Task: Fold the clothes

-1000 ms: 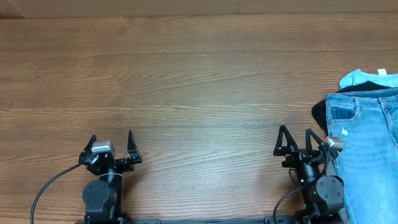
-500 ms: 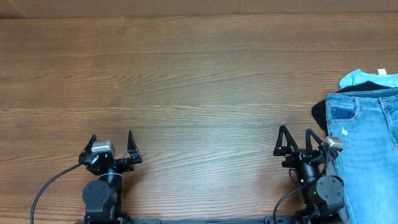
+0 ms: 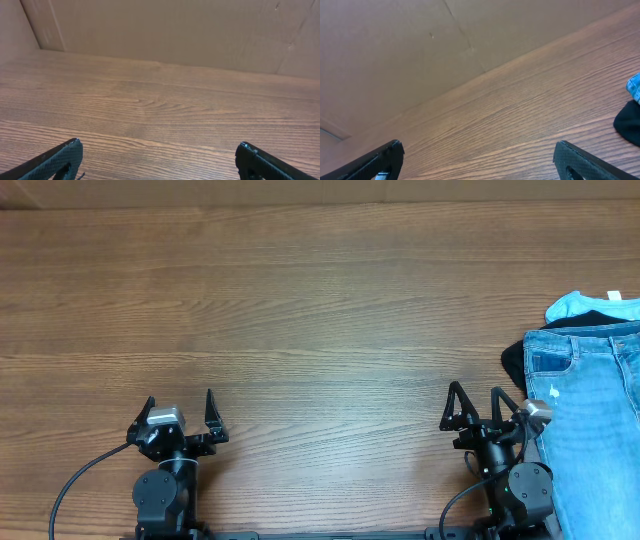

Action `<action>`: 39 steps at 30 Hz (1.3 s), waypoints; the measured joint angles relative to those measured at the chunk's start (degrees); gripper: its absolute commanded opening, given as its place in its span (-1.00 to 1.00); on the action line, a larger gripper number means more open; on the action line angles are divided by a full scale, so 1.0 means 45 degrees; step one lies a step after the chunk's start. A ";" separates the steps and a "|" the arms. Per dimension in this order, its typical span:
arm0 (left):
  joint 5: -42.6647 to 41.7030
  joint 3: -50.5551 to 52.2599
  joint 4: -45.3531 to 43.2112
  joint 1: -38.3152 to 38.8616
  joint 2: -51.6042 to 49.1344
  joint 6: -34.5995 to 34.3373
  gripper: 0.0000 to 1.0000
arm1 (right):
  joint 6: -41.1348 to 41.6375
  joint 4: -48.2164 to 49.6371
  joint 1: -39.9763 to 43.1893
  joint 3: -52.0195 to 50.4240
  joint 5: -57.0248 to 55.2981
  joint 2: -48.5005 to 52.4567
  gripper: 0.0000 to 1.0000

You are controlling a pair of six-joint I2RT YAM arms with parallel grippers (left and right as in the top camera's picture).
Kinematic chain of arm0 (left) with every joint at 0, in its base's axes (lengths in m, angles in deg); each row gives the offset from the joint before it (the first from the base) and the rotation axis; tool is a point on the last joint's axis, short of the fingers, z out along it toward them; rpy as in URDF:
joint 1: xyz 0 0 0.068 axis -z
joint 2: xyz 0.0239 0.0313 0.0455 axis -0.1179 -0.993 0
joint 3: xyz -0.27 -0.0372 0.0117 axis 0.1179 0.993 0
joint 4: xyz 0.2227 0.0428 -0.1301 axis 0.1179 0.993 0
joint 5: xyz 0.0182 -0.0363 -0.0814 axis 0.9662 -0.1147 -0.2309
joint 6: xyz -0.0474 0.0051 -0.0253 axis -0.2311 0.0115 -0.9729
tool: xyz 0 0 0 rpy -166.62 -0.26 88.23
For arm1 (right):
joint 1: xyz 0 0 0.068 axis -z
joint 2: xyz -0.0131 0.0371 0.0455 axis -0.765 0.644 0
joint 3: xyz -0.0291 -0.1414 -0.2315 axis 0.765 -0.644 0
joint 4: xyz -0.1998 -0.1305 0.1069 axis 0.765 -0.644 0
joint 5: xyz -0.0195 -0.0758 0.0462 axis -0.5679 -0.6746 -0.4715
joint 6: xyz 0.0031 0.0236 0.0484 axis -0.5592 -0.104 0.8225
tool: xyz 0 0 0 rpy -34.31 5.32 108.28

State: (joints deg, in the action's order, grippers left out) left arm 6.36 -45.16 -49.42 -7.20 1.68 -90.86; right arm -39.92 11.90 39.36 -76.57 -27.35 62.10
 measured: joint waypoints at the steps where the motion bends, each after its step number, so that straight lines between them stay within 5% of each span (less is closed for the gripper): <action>1: 0.0000 0.0000 0.0000 0.0000 0.0000 0.0000 1.00 | 0.0005 -0.0010 0.0005 0.0000 0.0005 0.0000 1.00; 15: -0.0185 0.0000 0.0000 0.0000 0.0000 -0.0005 1.00 | 0.0000 0.0000 0.0005 0.0000 0.0000 0.0000 1.00; 26: -0.2482 -0.0063 -0.1724 0.0000 0.0000 -0.0005 1.00 | -0.0219 -0.0024 0.0005 0.0053 0.1122 0.0000 1.00; 39: -0.3031 -0.4507 0.1792 0.0000 -0.1953 0.0607 1.00 | -0.1773 -0.3405 0.0005 0.4444 0.2419 0.3390 1.00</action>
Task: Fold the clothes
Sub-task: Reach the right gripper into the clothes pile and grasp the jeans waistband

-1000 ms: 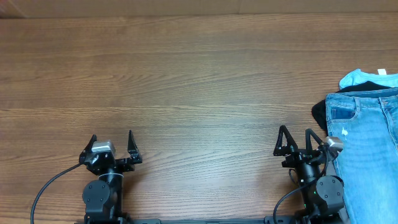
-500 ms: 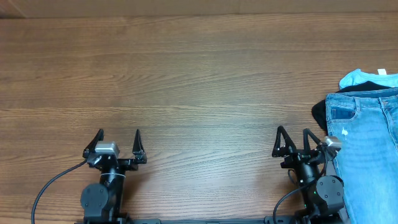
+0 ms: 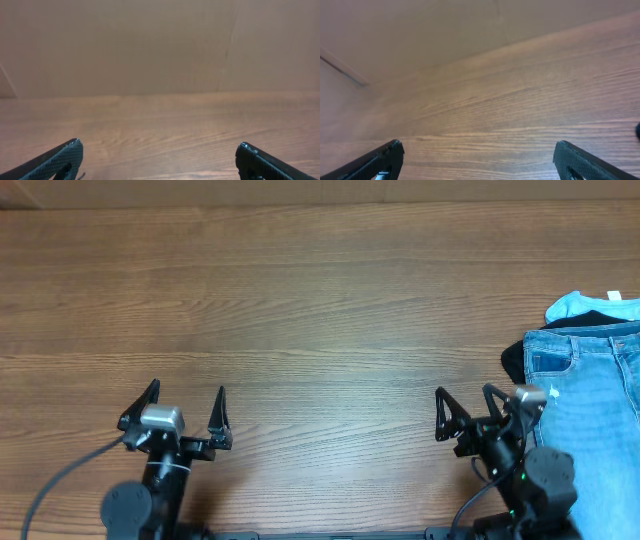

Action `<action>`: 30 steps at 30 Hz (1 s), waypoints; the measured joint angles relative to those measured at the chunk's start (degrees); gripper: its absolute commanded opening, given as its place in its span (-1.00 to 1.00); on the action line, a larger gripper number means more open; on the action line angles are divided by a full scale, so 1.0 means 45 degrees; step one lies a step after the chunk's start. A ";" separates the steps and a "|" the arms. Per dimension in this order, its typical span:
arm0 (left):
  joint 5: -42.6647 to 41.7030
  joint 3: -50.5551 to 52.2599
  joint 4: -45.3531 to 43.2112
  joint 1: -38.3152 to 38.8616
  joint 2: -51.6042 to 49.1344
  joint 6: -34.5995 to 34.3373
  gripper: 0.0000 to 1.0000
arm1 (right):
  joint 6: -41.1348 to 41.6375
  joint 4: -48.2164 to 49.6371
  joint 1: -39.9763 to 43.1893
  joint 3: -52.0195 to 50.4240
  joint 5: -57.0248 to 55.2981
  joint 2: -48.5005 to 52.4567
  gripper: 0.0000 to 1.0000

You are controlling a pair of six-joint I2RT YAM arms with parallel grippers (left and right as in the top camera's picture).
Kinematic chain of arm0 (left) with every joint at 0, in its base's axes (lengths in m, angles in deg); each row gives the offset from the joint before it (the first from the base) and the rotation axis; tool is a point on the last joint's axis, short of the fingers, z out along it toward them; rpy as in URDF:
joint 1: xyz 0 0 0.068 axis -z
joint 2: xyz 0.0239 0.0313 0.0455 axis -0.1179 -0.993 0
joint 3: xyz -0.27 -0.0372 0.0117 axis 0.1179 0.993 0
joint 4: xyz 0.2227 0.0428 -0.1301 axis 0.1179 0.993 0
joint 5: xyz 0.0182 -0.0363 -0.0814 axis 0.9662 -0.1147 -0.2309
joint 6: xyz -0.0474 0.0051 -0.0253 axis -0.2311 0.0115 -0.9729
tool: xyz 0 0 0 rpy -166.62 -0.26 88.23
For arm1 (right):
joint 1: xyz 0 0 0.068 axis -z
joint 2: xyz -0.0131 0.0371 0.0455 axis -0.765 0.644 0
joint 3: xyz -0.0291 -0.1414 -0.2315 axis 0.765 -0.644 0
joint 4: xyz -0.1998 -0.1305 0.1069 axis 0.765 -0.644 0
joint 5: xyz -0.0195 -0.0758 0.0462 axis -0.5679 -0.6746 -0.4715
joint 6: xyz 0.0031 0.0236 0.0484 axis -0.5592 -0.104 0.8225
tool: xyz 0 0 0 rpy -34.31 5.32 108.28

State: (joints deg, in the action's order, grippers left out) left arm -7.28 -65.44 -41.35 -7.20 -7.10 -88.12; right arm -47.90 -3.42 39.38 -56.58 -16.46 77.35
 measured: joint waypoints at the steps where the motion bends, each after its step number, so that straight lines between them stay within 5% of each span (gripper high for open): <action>1: -0.0005 -0.0505 0.0364 0.0000 -0.0520 0.0024 1.00 | -0.0034 -0.0189 0.0000 0.0461 0.0000 0.0520 1.00; 15: -0.0151 -0.8786 0.6892 0.0000 -0.9010 0.0063 0.99 | -0.0554 -0.5435 0.0000 0.9330 -0.1219 0.9267 1.00; 23: -0.0947 -1.0584 0.7504 0.0000 -1.0958 0.0049 1.00 | -0.0554 -0.6047 0.0510 1.0486 -0.1875 1.0652 1.00; 30: -0.0840 -1.1613 0.9321 0.0000 -1.2643 0.0053 1.00 | -0.0165 -0.6042 0.4240 1.0627 -0.1593 1.3032 1.00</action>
State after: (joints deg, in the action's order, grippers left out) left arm -11.06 -117.70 0.59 -7.20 -64.00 -87.88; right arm -48.64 -30.61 58.46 -8.75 -23.63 136.00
